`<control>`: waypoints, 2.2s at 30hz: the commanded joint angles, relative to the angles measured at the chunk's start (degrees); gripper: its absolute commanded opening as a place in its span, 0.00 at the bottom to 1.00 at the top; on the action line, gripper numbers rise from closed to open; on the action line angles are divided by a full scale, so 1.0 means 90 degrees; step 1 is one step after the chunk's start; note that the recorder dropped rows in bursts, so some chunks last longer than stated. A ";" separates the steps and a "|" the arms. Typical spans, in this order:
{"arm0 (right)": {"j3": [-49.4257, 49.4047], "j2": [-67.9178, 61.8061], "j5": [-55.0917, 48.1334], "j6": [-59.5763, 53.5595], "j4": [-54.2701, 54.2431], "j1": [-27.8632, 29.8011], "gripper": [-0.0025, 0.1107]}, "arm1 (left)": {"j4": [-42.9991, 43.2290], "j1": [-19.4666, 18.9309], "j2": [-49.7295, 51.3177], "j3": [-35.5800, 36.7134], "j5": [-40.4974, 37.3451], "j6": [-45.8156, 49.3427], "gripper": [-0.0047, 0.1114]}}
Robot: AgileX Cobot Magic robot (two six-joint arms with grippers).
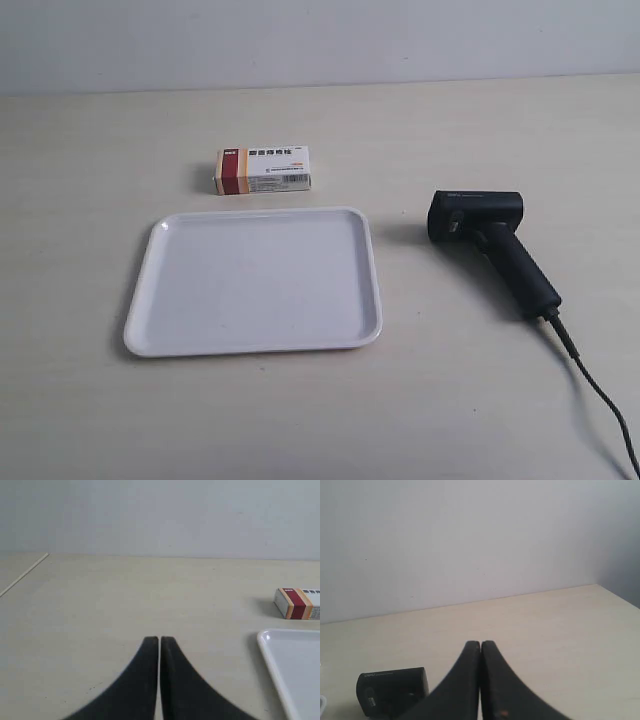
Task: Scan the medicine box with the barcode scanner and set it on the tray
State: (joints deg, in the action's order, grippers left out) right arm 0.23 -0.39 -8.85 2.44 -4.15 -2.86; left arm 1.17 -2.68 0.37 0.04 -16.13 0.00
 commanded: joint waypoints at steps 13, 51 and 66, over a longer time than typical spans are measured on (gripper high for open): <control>-0.0026 0.0044 0.0013 -0.0035 0.0003 0.0027 0.03 | -0.0036 -0.0006 -0.0041 -0.0005 0.0038 0.0000 0.08; -0.0026 0.0044 0.0756 0.1124 -0.0534 0.0027 0.02 | 0.5076 0.2097 1.0326 -0.6217 0.0246 -0.4838 0.04; -0.0026 0.0044 0.0756 0.1124 -0.0534 0.0027 0.02 | -0.2590 0.2403 1.3273 -1.0416 -0.2346 0.5273 0.09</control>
State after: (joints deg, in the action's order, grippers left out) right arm 0.23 -0.39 -2.63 12.59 -9.08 -2.86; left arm -20.59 19.26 118.03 -90.79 -36.90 44.88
